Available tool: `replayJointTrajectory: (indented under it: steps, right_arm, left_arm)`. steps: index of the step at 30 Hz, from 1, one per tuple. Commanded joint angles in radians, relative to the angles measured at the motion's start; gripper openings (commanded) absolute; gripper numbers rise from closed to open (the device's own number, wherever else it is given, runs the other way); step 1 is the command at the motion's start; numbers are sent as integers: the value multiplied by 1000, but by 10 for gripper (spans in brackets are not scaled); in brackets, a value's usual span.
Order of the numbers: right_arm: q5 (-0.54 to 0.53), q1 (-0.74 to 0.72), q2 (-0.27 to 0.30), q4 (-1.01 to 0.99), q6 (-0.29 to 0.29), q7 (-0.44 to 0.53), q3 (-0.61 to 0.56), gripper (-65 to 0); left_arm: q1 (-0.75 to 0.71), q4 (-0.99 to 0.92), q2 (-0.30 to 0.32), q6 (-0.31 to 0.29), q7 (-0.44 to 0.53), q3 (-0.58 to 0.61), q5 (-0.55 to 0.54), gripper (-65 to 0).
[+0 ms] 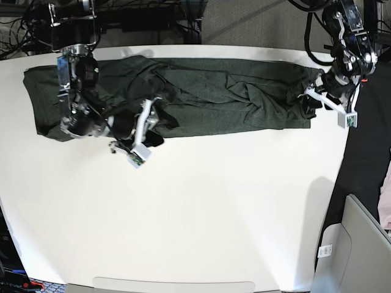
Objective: Fold the T-shirt properly
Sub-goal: 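Grasp the shirt's two ends with the right and left grippers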
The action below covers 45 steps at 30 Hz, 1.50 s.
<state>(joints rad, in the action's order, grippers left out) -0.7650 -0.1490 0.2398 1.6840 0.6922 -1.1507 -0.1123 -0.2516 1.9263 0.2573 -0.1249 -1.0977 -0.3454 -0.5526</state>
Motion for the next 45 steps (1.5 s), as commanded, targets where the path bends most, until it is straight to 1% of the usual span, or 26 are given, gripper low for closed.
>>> replayJointTrajectory:
  steps: [1,7,8,10,14,18,21,27,31,35,39,41,45]
  right_arm:
    - [-26,-11,13,38,6,25,15,-312]
    - [-26,52,76,113,6,25,76,-312]
    - [-26,58,86,120,6,25,84,-312]
    - [-35,68,100,120,6,25,99,-312]
    - [-98,78,129,120,6,25,135,-312]
    - [-110,79,131,120,6,25,155,-312]
    - [-110,79,131,120,6,25,155,-312]
    - [-110,79,131,120,6,25,155,-312]
    - [-110,79,131,120,6,25,155,-312]
    - [-112,79,131,120,6,25,155,-312]
    - [-112,79,131,120,6,25,155,-312]
    - [-112,79,129,120,6,25,155,-312]
    - [-112,79,129,120,6,25,155,-312]
  left_arm:
    - [19,8,14,-3,-2,-10,-2,-255]
    - [24,-8,20,-5,-26,-7,-2,-198]
    - [24,-8,29,-5,-29,-4,-2,-185]
    - [24,-9,35,-5,-48,-7,-2,-178]
    - [24,-9,35,-6,-62,-4,-4,-178]
    - [39,-18,35,-6,-63,-2,-4,-178]
    - [48,-60,35,-6,-74,-7,-5,-178]
    - [53,-135,41,-6,-83,-11,-106,-176]
    - [64,-178,41,-6,-83,-10,-117,-175]
    - [71,-259,43,-6,-80,-10,-117,-175]
    - [79,-264,40,-6,-81,-10,-120,-175]
    - [79,-264,38,-6,-83,-2,-148,-175]
    - [76,-264,41,-8,-85,-1,-249,-177]
